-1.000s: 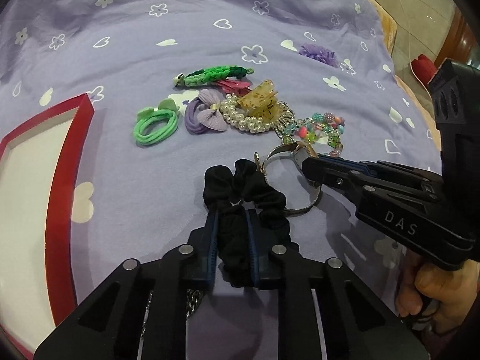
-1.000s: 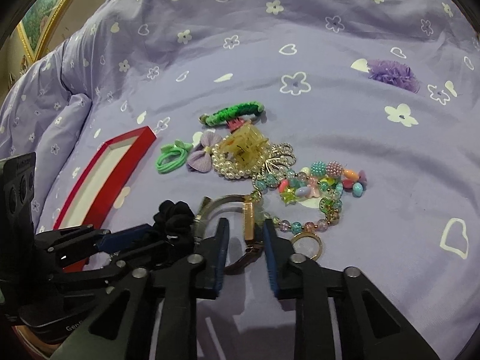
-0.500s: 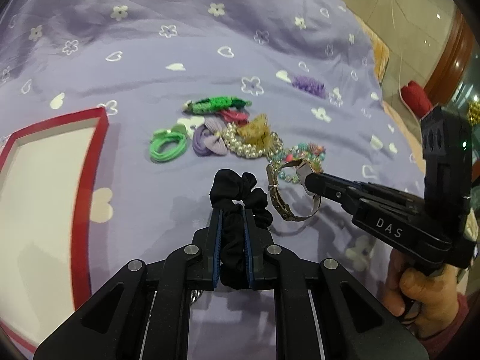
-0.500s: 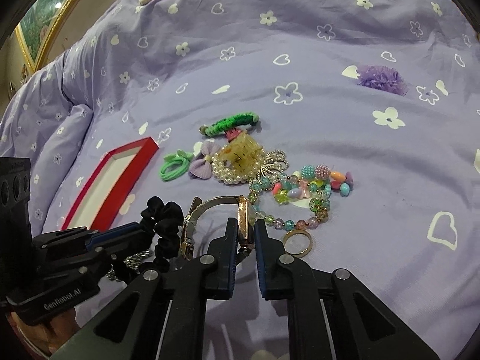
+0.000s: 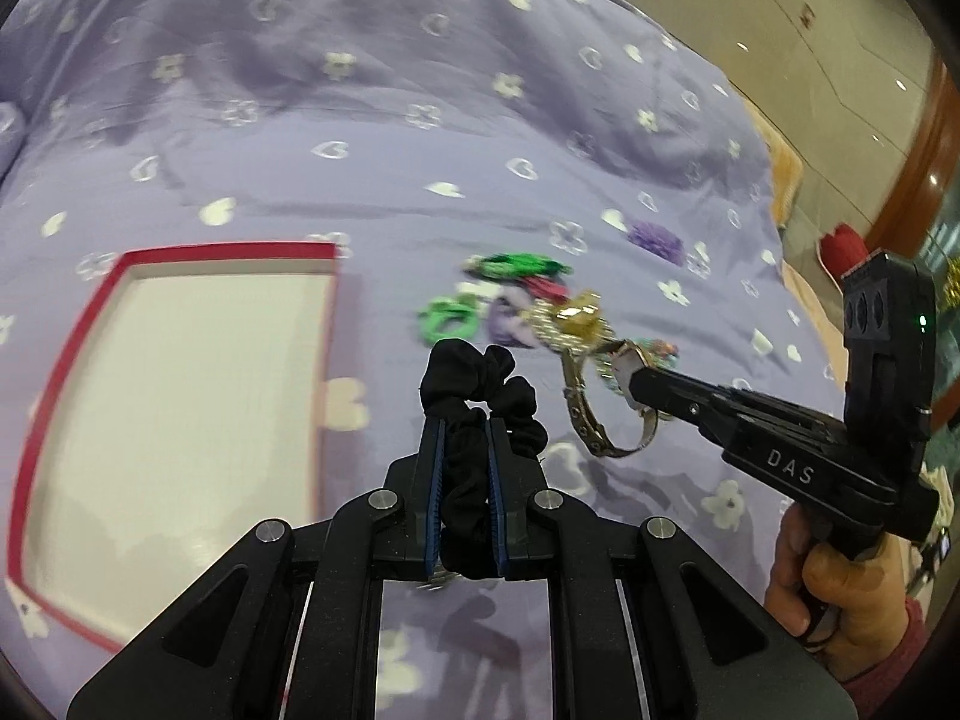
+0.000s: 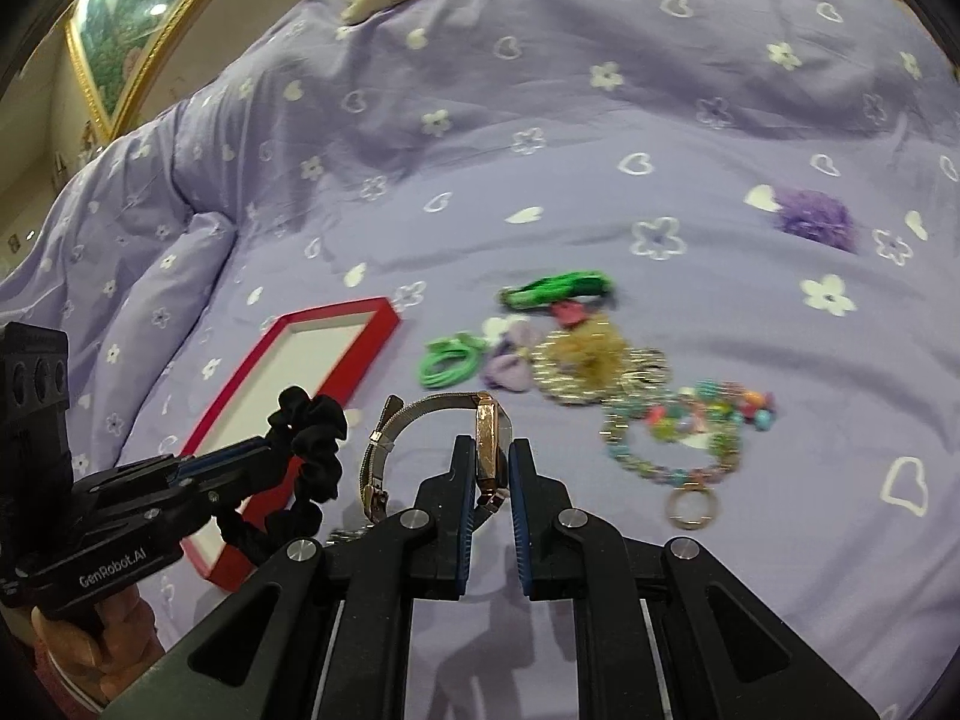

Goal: Organize jewelry
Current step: 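Carry scrunchie and watch over the red tray and open both tools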

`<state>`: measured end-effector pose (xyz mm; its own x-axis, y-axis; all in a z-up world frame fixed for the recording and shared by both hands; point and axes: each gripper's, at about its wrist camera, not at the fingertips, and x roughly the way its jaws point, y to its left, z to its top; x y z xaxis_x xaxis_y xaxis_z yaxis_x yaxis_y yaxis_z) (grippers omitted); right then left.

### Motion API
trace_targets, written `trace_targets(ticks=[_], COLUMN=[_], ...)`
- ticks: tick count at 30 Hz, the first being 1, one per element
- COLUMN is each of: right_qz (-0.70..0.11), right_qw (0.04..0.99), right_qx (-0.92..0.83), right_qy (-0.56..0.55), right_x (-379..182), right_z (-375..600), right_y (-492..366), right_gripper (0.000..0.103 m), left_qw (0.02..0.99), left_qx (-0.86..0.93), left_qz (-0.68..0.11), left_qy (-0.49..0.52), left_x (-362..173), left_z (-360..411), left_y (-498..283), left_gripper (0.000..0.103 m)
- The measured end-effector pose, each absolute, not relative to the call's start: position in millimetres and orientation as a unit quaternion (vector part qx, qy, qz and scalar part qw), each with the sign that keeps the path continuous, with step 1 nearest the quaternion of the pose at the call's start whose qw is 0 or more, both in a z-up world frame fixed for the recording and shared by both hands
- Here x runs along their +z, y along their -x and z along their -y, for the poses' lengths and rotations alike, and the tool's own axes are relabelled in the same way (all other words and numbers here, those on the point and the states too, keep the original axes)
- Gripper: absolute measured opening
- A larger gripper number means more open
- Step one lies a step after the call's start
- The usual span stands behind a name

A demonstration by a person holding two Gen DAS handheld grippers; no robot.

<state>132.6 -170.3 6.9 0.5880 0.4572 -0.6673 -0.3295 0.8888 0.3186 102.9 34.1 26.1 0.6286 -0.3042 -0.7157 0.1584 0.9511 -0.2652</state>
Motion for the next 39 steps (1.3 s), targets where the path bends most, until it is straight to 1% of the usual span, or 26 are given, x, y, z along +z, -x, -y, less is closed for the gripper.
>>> trace_targets(ticks=[11,18,27,34,39], right_qz=[-0.402,-0.413,-0.450,-0.474,-0.476], right_qw=[0.863,0.838,0.806,0.794,0.791], right_qx=[0.302,0.355,0.382,0.368,0.369], right_qy=[-0.049,-0.017,0.053,0.099,0.110], right_x=[11,6,-20,-33,-36], right_z=[79,14,-40,-52,-55], right_y=[-133,-124,-114,-118,-118], right_gripper=[0.010,0.010,0.010,0.011,0.011], left_qw=[0.906,0.901,0.884,0.871,0.865], left_qx=[-0.036,0.010,0.033,0.032,0.035], left_qz=[-0.403,-0.411,-0.439,-0.461,-0.473], left_qy=[0.124,0.143,0.157,0.164,0.163], left_x=[23,7,-23,-40,-48], left_z=[-130,-177,-204,-209,-209], left_y=[-92,-75,-66,-71,-74], left_gripper=[0.011,0.011,0.011,0.011,0.012])
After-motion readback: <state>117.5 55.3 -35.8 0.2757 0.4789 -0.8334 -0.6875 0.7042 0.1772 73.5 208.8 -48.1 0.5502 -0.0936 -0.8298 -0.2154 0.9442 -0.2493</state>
